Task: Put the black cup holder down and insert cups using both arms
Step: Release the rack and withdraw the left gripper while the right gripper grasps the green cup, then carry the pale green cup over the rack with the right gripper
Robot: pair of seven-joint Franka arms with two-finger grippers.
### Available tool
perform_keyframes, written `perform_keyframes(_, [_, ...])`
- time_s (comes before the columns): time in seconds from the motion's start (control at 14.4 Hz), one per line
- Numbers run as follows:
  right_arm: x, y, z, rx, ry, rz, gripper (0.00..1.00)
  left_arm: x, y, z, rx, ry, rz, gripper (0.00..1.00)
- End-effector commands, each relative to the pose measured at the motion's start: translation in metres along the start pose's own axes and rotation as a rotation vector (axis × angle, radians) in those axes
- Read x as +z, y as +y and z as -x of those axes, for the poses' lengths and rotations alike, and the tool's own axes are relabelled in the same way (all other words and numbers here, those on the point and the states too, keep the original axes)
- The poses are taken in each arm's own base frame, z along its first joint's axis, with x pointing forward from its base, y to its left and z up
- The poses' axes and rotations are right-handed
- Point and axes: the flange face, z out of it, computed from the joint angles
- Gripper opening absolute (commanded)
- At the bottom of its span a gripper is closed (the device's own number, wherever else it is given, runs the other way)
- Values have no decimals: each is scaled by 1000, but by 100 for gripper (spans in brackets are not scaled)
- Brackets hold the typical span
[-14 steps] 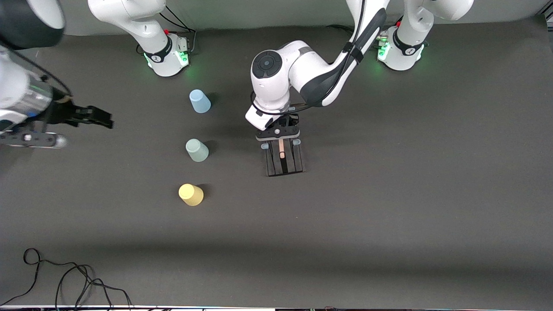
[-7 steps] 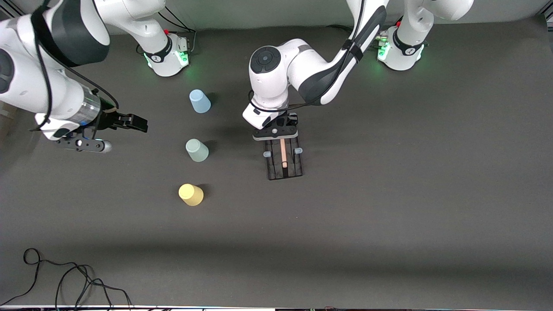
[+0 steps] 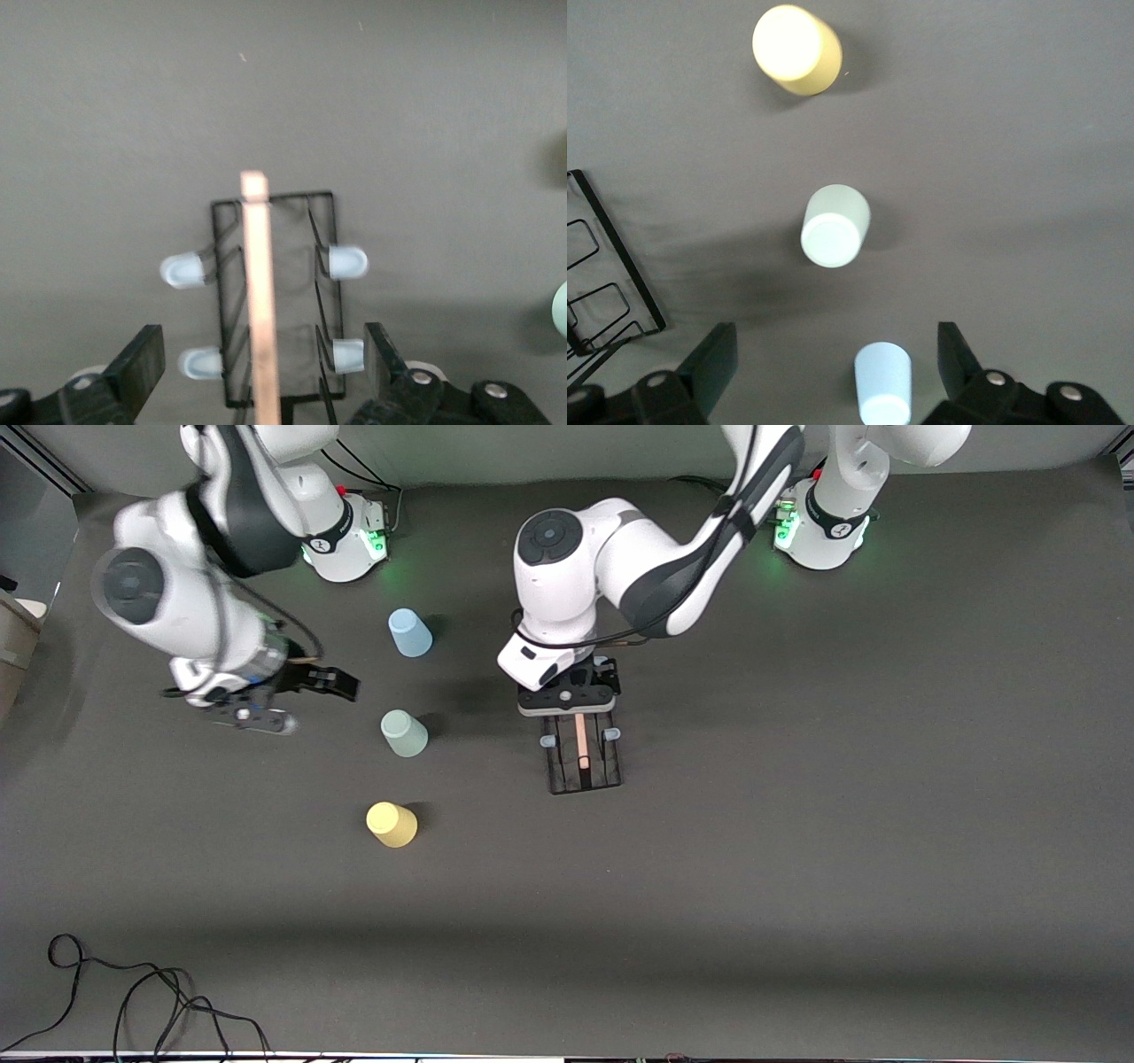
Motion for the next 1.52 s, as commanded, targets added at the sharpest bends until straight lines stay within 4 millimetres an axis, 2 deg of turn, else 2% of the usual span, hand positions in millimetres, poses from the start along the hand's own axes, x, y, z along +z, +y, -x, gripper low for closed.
perform_keyframes(0.0, [38,-1,11,27,39,-25,100,-44,-48,-34,12,13,-13,100])
perform_keyframes(0.21, [91,4,12,34,67,-26,100,-86,-124,-75,25,-13,-65,100])
perform_keyframes(0.35, [125,7,10,39,92,-27,100,-111,-183,-91,105,-66,-111,100])
perform_keyframes(0.42, [139,0,13,25,99,-23,100,-126,-218,-100,150,-86,-123,100])
perform_keyframes(0.48, [150,-10,17,6,97,-18,100,-138,-253,-109,172,-96,-123,100])
perform_keyframes(0.62, [163,-16,17,41,107,-19,100,-163,-309,-125,178,-82,-97,100])
perform_keyframes(0.76, [177,-27,21,21,119,-19,100,-177,-359,-140,175,-69,-76,100])
perform_keyframes(0.83, [185,-26,19,27,123,-17,100,-182,-389,-146,184,-68,-59,100])
perform_keyframes(1.04, [202,-25,15,30,133,-14,100,-192,-464,-144,195,-116,-45,100])
perform_keyframes(1.18, [206,-24,14,30,134,-11,100,-191,-493,-147,160,-126,-47,100])
perform_keyframes(1.25, [210,-22,13,34,129,-7,99,-189,-498,-148,149,-123,-47,100])
perform_keyframes(1.31, [210,-21,11,37,134,-9,89,-186,-499,-149,131,-127,-50,100])
perform_keyframes(1.38, [209,-20,11,40,135,-10,50,-185,-501,-150,117,-130,-49,100])
perform_keyframes(1.45, [209,-20,11,40,135,-10,30,-184,-501,-150,104,-134,-50,100])
